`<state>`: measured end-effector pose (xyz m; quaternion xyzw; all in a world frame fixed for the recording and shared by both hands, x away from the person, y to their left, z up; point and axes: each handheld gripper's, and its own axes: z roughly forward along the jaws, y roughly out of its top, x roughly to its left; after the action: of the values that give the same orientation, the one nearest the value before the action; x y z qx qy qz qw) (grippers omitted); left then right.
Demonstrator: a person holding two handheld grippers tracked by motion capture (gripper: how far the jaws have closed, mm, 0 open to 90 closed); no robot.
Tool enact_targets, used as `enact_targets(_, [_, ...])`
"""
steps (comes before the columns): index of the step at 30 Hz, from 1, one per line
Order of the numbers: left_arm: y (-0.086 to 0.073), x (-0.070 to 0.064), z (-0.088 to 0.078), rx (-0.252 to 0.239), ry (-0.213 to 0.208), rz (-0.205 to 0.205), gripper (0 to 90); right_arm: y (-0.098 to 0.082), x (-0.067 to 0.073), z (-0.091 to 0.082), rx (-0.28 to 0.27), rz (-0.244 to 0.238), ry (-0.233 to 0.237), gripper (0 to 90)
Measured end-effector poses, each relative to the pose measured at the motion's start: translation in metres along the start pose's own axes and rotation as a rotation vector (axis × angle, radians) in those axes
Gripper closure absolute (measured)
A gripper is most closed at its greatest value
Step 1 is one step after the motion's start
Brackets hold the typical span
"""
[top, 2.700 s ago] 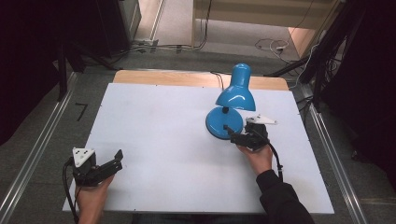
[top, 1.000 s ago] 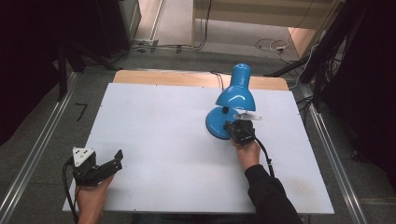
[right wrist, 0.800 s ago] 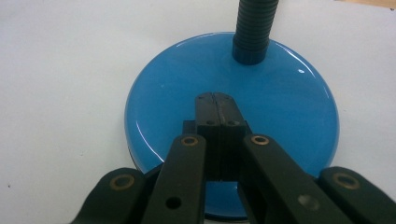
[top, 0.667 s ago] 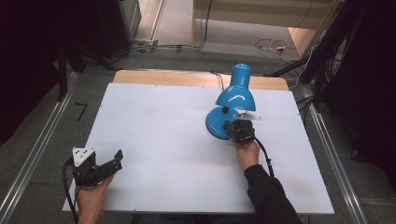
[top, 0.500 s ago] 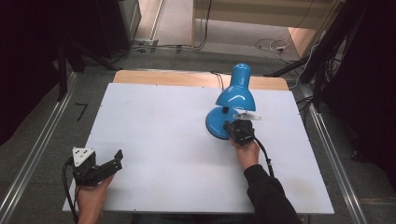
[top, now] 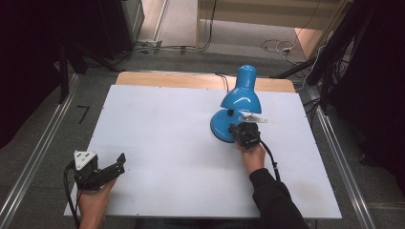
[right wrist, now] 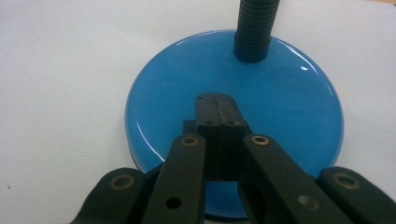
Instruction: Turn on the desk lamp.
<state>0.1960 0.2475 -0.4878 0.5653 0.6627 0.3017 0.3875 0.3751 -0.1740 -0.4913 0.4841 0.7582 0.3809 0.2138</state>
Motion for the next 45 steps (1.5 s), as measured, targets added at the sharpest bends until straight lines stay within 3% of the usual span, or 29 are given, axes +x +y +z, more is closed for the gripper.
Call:
enact_targets(14, [-0.0003,0.0009,0.0001,0.004,-0.004,-0.004,9.0,-0.0024,0.0015,0.0002,-0.009,0.019,-0.008,87.6])
enact_targets(45, [-0.0005,-0.0002,0.0001,0.006,-0.001,-0.003,9.0,-0.008,0.0052,-0.0017,-0.036,-0.004,-0.032,87.8])
